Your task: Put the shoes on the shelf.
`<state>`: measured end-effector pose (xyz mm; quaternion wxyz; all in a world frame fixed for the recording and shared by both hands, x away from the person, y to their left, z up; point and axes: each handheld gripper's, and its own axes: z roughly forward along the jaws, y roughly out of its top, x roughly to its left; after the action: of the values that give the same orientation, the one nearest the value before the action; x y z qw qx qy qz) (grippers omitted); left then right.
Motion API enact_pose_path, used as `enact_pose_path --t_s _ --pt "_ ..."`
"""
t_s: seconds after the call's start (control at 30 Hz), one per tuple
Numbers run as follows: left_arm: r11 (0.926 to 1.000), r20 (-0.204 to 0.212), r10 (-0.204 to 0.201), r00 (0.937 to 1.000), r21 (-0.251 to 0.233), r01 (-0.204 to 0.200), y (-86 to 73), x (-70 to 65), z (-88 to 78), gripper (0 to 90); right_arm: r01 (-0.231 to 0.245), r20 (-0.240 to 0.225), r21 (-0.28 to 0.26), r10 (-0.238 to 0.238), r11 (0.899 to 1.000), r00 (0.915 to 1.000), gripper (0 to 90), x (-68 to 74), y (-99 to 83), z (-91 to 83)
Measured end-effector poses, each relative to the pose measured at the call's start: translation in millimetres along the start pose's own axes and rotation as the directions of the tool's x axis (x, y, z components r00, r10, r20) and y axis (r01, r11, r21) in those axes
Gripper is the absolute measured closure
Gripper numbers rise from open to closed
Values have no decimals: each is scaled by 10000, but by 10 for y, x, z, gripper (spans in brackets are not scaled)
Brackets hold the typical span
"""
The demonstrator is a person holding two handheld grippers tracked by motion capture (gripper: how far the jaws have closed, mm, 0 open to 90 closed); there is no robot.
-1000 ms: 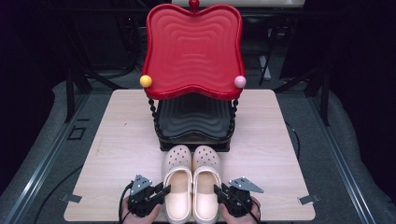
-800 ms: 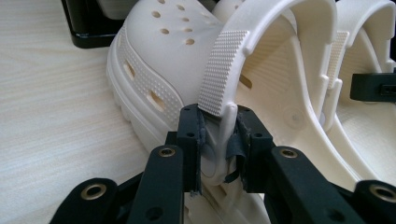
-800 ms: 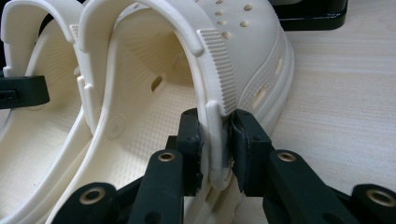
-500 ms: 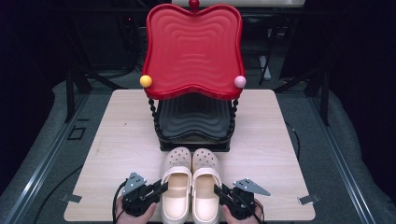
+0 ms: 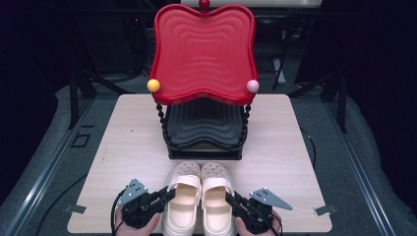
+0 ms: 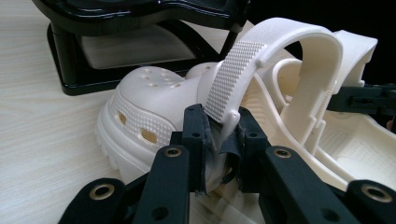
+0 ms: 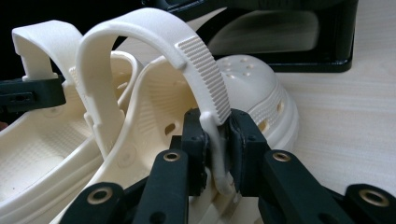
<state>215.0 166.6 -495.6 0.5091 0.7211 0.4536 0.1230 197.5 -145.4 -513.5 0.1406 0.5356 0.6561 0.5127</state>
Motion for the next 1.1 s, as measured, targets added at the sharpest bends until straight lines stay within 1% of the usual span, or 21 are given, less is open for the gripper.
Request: enact_pose_path --t_s 0.1,0.13,0.17,0.2,0.23,0.27,0.3,0.33,0.37,0.4,0.5,0.6,0.63,0.7,0.8,0.87,0.93,1.0,1.03,1.07,1.1 --pt "10000 -90 -23 10000 10 23 -32 13 19 778 105 165 45 -105 9999 9998 775 -7 -3 25" --pt "10000 -104 -8 9999 -52 7 -54 14 21 778 246 291 157 -251 9996 9993 774 -12 -17 43" --pt "9999 -275 139 9995 20 -139 -72 5 21 777 310 355 213 -317 9993 9989 773 -15 -36 59" --pt "9994 -434 338 9985 10 -338 -95 0 29 776 520 485 269 -533 9983 9974 772 -16 -55 74" --pt "9990 -568 437 9974 23 -437 -119 5 31 774 750 704 412 -777 9963 9945 772 -14 -68 83" --pt "9987 -755 500 9959 71 -496 -141 16 34 770 907 820 449 -941 9949 9922 769 -24 -78 88" --pt "9989 -839 454 9954 178 -440 -159 40 37 766 919 875 531 -963 9944 9915 764 -37 -85 100" --pt "9995 -909 291 9954 144 -279 -182 66 44 762 855 913 677 -916 9940 9916 761 -55 -88 113" --pt "9997 -876 192 9960 176 -178 -198 96 49 756 778 912 636 -834 9949 9923 758 -74 -98 122" --pt "9996 -920 143 9957 246 -121 -211 117 54 753 812 962 744 -882 9939 9914 756 -88 -105 130" --pt "9988 -1015 109 9948 478 -61 -255 168 99 747 760 1104 1071 -878 9913 9900 750 -123 -128 162" --pt "9969 -1056 59 9944 787 24 -315 214 160 740 792 1161 1317 -947 9881 9887 740 -150 -149 212" --pt "9962 -1098 110 9939 873 -14 -337 223 182 736 850 1201 1397 -1020 9865 9875 730 -158 -156 227" --pt "9956 -1055 87 9944 937 13 -373 247 227 721 964 1292 1223 -1121 9878 9853 718 -168 -162 247" --pt "9961 -995 5 9950 880 83 -360 273 261 641 1129 1316 1526 -1334 9818 9823 654 -183 -140 271" --pt "9955 -1015 66 9948 943 31 -339 273 295 579 1037 1259 1713 -1261 9798 9840 647 -197 -135 306" --pt "9941 -1007 92 9949 1085 18 -323 277 336 545 1037 1249 1744 -1265 9792 9841 627 -204 -133 337" --pt "9932 -1053 86 9944 1168 38 -315 284 370 540 1029 1192 1977 -1281 9748 9846 597 -214 -132 385" --pt "9926 -1105 57 9939 1214 78 -308 289 376 542 1001 1218 2121 -1279 9721 9843 598 -217 -134 413" --pt "9927 -1158 21 9933 1200 118 -306 296 386 561 1050 1295 2179 -1354 9703 9823 603 -224 -136 431" --pt "9923 -1227 39 9924 1232 114 -300 308 393 581 1043 1342 2164 -1354 9707 9817 613 -229 -139 448"
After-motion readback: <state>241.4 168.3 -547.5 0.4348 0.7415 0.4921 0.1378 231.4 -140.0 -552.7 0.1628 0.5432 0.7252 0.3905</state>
